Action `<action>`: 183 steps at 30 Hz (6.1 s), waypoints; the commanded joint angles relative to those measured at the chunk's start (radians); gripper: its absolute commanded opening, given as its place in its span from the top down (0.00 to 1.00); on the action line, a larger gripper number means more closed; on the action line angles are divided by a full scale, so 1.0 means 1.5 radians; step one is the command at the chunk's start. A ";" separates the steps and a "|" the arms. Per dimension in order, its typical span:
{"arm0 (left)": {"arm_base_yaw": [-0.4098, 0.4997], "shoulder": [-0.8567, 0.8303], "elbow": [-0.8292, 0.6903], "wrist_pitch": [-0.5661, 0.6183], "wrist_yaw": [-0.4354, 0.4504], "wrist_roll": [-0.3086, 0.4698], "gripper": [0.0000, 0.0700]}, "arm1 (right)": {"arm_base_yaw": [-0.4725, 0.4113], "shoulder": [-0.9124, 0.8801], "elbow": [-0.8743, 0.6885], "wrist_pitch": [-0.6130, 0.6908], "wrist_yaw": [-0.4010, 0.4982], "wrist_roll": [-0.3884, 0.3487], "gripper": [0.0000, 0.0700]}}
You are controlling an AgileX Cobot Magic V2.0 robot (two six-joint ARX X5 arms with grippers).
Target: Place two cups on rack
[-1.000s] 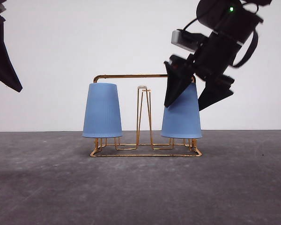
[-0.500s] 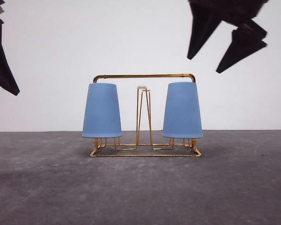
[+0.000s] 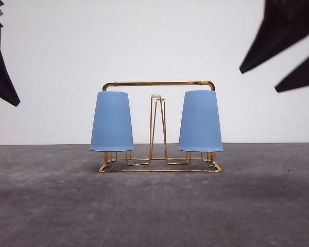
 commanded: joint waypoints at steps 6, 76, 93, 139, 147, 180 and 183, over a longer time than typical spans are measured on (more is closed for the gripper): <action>-0.002 0.004 0.002 0.005 -0.001 0.001 0.44 | 0.003 -0.018 -0.078 0.033 0.043 0.041 0.26; 0.224 -0.550 -0.409 0.274 -0.062 0.183 1.00 | 0.003 -0.018 -0.078 0.035 0.060 0.031 0.98; 0.224 -0.550 -0.409 0.274 -0.062 0.183 1.00 | -0.132 -0.348 -0.228 0.003 0.201 -0.086 0.98; 0.224 -0.550 -0.409 0.274 -0.062 0.183 1.00 | -0.256 -0.537 -0.331 0.035 0.180 -0.086 0.98; 0.224 -0.550 -0.409 0.274 -0.062 0.183 1.00 | -0.256 -0.537 -0.331 0.035 0.180 -0.086 0.98; 0.224 -0.550 -0.409 0.274 -0.062 0.183 1.00 | -0.256 -0.537 -0.331 0.035 0.180 -0.086 0.98; 0.224 -0.550 -0.409 0.274 -0.062 0.183 1.00 | -0.256 -0.537 -0.331 0.035 0.180 -0.086 0.98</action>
